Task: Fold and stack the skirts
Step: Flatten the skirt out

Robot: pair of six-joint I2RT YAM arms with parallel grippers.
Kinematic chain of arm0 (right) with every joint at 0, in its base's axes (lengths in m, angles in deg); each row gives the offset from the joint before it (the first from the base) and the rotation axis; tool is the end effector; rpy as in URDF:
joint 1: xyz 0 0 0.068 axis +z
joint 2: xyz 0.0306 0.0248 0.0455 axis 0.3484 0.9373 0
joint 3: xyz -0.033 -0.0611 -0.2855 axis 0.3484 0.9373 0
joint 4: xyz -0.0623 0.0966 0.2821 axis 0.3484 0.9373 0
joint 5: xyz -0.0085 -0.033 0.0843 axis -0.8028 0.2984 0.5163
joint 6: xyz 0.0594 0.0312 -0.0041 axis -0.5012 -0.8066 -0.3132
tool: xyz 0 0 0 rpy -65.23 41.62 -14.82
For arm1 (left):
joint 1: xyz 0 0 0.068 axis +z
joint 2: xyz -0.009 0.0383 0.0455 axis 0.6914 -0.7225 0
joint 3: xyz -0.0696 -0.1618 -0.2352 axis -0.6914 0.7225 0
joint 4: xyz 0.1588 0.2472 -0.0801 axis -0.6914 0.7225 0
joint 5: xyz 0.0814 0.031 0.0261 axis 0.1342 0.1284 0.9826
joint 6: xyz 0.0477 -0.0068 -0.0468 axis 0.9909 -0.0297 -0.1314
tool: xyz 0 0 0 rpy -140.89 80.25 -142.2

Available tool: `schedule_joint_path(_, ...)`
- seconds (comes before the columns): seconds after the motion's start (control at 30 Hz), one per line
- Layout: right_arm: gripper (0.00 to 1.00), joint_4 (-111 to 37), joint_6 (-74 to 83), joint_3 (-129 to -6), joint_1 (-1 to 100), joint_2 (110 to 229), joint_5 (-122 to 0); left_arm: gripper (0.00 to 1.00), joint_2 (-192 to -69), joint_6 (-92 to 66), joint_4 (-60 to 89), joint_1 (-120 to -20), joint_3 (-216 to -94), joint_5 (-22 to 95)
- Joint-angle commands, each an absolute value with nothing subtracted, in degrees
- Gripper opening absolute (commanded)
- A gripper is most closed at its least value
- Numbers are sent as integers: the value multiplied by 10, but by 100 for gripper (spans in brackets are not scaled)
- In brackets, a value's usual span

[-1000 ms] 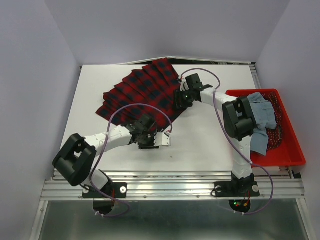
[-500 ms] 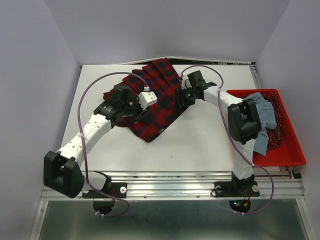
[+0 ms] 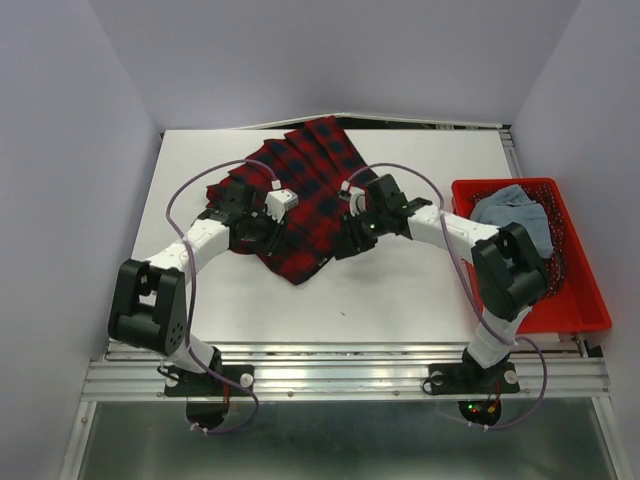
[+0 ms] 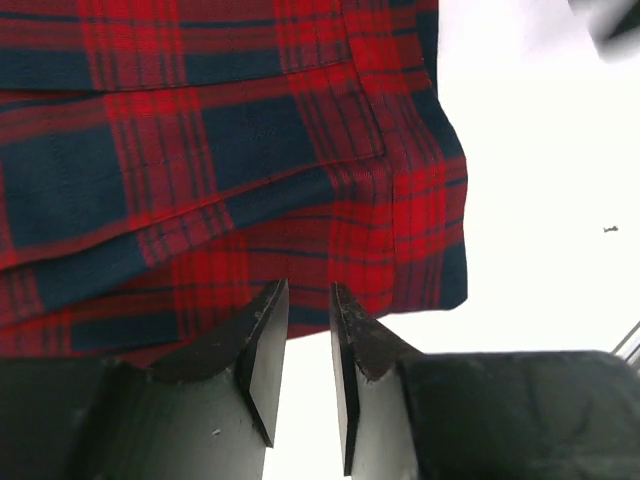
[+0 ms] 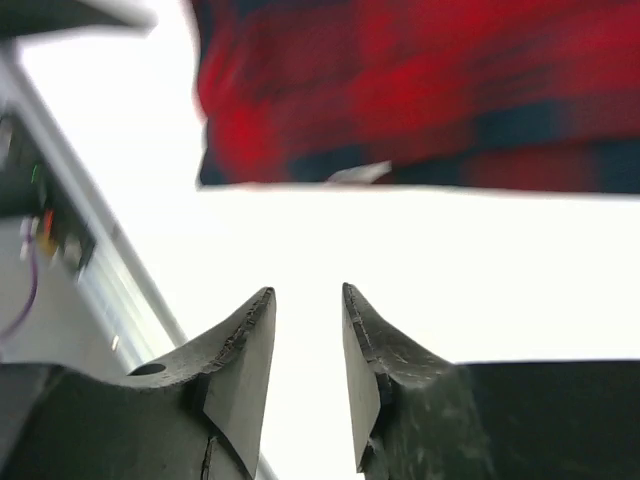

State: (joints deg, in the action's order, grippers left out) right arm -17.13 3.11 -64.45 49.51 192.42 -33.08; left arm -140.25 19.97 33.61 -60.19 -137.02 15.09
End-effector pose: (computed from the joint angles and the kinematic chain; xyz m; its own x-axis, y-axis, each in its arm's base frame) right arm 0.3714 0.2426 0.1966 -0.7832 -0.3011 -0.5440 -0.6018 0.5872 0.5413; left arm 0.3342 -0.1265 0.2131 -0.4517 0.4631 -0.7625 0.7869 0.6096 -0.0959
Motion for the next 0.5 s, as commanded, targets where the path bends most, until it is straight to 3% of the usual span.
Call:
schedule_joint_path(0.0, 41, -247, 22, -578, 544, 1876, -272, 35, -1438, 159, 307, -604, -1373, 109)
schedule_joint_path(0.03, 45, -255, 19, -566, 549, 1877, -261, 34, -1448, 154, 306, -605, -1380, 114)
schedule_joint_path(0.07, 57, -263, 13, -562, 555, 1880, -256, 34, -1472, 150, 308, -606, -1386, 115)
schedule_joint_path(0.1, 61, -271, 6, -558, 564, 1886, -250, 34, -1485, 143, 309, -606, -1393, 115)
schedule_joint_path(0.23, 70, -394, -23, -523, 588, 1887, -269, 34, -1561, 112, 329, -605, -1436, 102)
schedule_joint_path(0.47, 77, -574, -67, -457, 612, 1906, -286, 34, -1659, 91, 351, -602, -1468, 60)
